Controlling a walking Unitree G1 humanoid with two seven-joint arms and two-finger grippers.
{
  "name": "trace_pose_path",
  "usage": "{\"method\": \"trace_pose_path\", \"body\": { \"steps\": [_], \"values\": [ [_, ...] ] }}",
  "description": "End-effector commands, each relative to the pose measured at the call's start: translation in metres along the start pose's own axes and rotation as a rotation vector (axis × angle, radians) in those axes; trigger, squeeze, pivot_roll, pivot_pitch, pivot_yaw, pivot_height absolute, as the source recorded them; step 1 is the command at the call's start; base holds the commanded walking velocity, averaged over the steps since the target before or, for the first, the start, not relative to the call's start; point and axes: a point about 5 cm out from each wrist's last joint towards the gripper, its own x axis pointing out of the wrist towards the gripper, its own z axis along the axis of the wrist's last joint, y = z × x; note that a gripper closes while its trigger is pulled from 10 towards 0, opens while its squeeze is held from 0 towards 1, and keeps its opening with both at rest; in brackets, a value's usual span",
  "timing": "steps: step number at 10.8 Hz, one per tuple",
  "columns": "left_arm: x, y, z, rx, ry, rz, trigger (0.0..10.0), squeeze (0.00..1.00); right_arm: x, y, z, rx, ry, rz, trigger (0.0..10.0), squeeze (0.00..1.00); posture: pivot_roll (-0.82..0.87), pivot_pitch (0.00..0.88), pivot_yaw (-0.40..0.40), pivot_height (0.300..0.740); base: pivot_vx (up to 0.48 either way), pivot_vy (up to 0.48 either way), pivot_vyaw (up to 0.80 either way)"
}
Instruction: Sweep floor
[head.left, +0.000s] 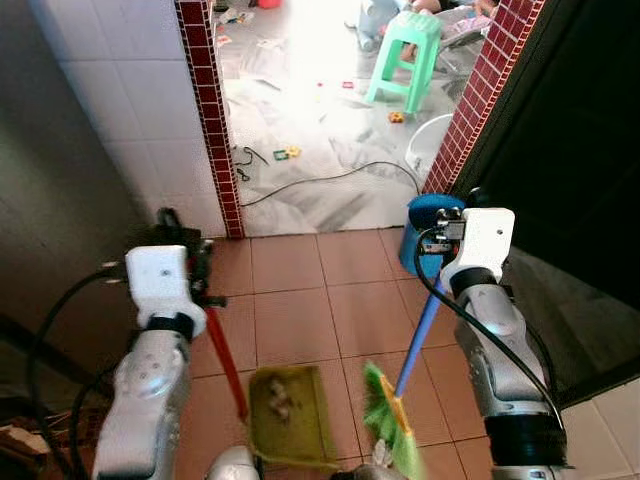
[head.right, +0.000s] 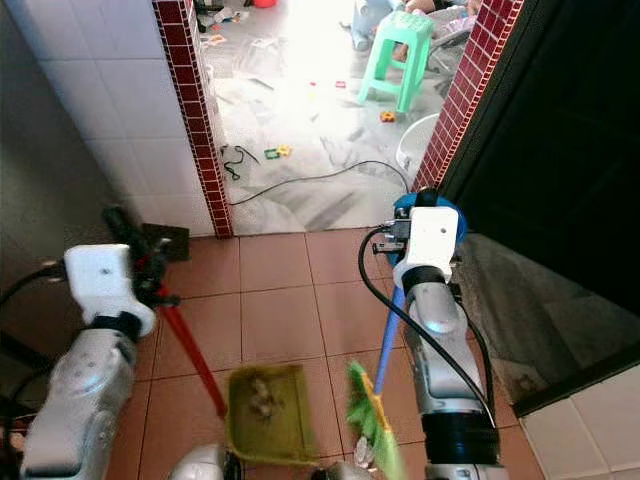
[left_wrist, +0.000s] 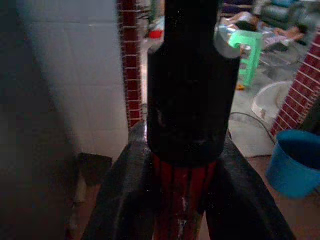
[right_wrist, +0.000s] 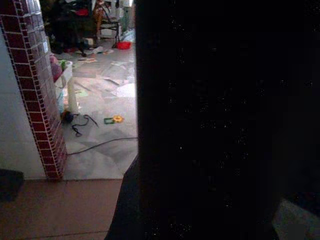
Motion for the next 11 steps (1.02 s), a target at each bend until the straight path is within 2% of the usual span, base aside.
{"method": "trace_pose_path", "body": {
  "steps": [1, 2, 3, 4, 5, 6, 7, 8, 9, 10, 11],
  "values": [
    [-0.007, -0.009, 0.006, 0.022, -0.039, -0.025, 10.0, 0.00, -0.004, 0.002, 0.014, -0.035, -0.047, 0.002, 10.0, 0.00, 0.00, 0.077, -0.038, 0.740, 0.000, 0.000, 0.00],
    [-0.014, -0.017, 0.001, 0.022, -0.015, -0.050, 10.0, 0.00, -0.007, 0.005, 0.010, -0.040, -0.029, 0.016, 10.0, 0.00, 0.00, 0.099, -0.044, 0.740, 0.000, 0.000, 0.00],
    [-0.029, -0.019, -0.011, 0.014, 0.040, -0.072, 10.0, 0.00, -0.022, 0.010, -0.004, -0.051, 0.013, 0.042, 10.0, 0.00, 0.01, 0.122, -0.032, 0.740, 0.000, 0.000, 0.00],
    [-0.029, -0.018, -0.019, 0.029, 0.067, -0.071, 10.0, 0.00, -0.026, 0.010, -0.014, -0.051, 0.045, 0.031, 10.0, 0.00, 0.03, 0.122, -0.026, 0.740, 0.000, 0.000, 0.00],
    [-0.022, -0.012, -0.022, 0.080, 0.065, -0.059, 10.0, 0.00, -0.028, 0.006, -0.022, -0.105, 0.047, 0.007, 10.0, 0.00, 0.03, 0.100, -0.008, 0.740, 0.000, 0.000, 0.00],
    [-0.019, -0.007, -0.016, 0.121, 0.050, -0.076, 10.0, 0.00, -0.022, 0.002, -0.014, -0.113, 0.028, -0.030, 10.0, 0.00, 0.03, 0.073, -0.009, 0.740, 0.000, 0.000, 0.00],
    [-0.008, -0.003, -0.005, 0.102, 0.032, -0.069, 10.0, 0.00, -0.007, 0.002, 0.001, -0.094, -0.001, -0.047, 10.0, 0.00, 0.01, 0.063, 0.004, 0.740, 0.000, 0.000, 0.00],
    [0.006, -0.010, -0.006, 0.068, 0.011, -0.061, 10.0, 0.00, 0.001, -0.001, -0.006, -0.075, 0.004, -0.062, 10.0, 0.00, 0.01, 0.090, 0.011, 0.740, 0.000, 0.000, 0.00],
    [0.012, -0.016, 0.001, 0.021, -0.004, -0.051, 10.0, 0.00, 0.003, -0.009, -0.002, -0.097, 0.005, -0.118, 10.0, 0.00, 0.00, 0.088, 0.000, 0.740, 0.000, 0.000, 0.00],
    [0.013, -0.021, 0.003, 0.078, -0.032, -0.087, 10.0, 0.00, 0.004, -0.004, 0.003, -0.151, -0.025, -0.081, 10.0, 0.00, -0.01, 0.070, -0.004, 0.740, 0.000, 0.000, 0.00],
    [0.017, -0.019, -0.002, 0.048, -0.013, -0.029, 10.0, 0.00, 0.007, -0.007, -0.002, -0.132, -0.006, -0.099, 10.0, 0.00, 0.00, 0.069, -0.011, 0.740, 0.000, 0.000, 0.00]
  ]
}}
